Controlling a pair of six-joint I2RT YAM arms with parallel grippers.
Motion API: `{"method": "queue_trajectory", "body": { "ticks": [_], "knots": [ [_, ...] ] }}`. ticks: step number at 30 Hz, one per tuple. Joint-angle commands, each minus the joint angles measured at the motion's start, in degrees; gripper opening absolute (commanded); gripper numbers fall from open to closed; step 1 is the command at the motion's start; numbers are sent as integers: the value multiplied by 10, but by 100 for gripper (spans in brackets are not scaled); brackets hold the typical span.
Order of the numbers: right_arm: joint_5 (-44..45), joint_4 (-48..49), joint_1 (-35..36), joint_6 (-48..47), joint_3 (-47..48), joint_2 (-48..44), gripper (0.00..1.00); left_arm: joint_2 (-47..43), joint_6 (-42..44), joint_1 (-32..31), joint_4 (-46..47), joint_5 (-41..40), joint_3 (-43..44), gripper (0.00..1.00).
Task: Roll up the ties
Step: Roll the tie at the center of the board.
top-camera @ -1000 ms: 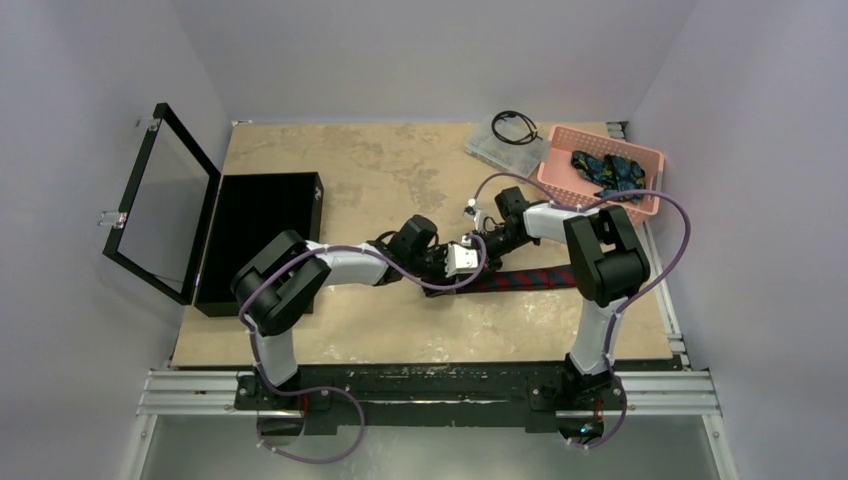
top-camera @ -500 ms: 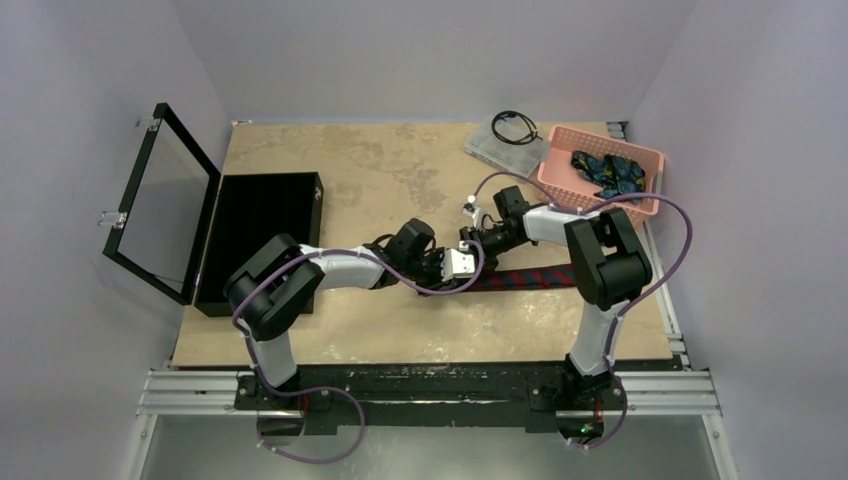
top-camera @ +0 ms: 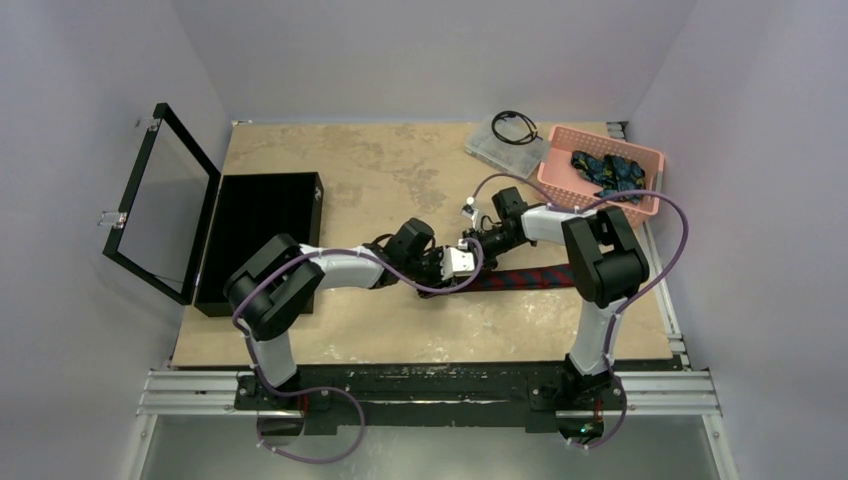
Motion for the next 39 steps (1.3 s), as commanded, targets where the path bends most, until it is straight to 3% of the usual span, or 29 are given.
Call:
{"method": "queue_trajectory", "body": {
  "ticks": [1,4,6,12,23,27,33,35,39],
  "knots": [
    [82,-32,0,-33,35,7,0,-4,-28,22,-9,23,-15,53],
    [122,-39,1,-42,38,13,0,-29,-51,43,40,63,-42,66],
    [142,-41,1,-47,36,16,0,-47,-56,54,72,73,-63,69],
    [164,-52,10,-72,33,21,0,-54,-36,64,123,92,-98,66],
    [165,-34,22,-65,21,8,0,-10,-143,27,222,78,-69,68],
    [156,-31,22,-66,16,6,0,14,-143,25,241,64,-58,61],
    [126,-41,23,-68,29,5,0,12,-79,15,193,35,-57,35],
    [111,-62,21,-75,44,0,6,1,-53,14,141,18,-59,32],
    [82,-114,13,-88,69,-42,27,-12,-15,11,78,-13,-65,32]
  ]
}}
